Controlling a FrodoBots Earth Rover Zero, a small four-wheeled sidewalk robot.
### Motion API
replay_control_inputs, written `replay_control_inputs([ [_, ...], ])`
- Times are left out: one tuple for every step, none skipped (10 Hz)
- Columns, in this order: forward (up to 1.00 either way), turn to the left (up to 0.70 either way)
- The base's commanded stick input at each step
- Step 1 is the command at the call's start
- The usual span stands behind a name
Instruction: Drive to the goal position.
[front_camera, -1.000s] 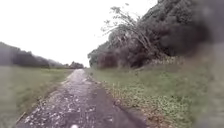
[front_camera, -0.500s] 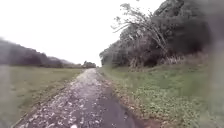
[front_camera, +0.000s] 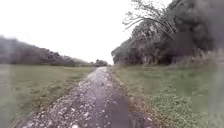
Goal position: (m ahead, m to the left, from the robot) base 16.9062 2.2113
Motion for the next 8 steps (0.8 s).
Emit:
replay_control_inputs([
  [0.70, 0.02],
  [0.70, 0.02],
  [0.70, 0.02],
  [0.70, 0.15],
  [0.70, 0.30],
  [0.70, 0.35],
  [0.70, 0.35],
  [0.70, 0.35],
])
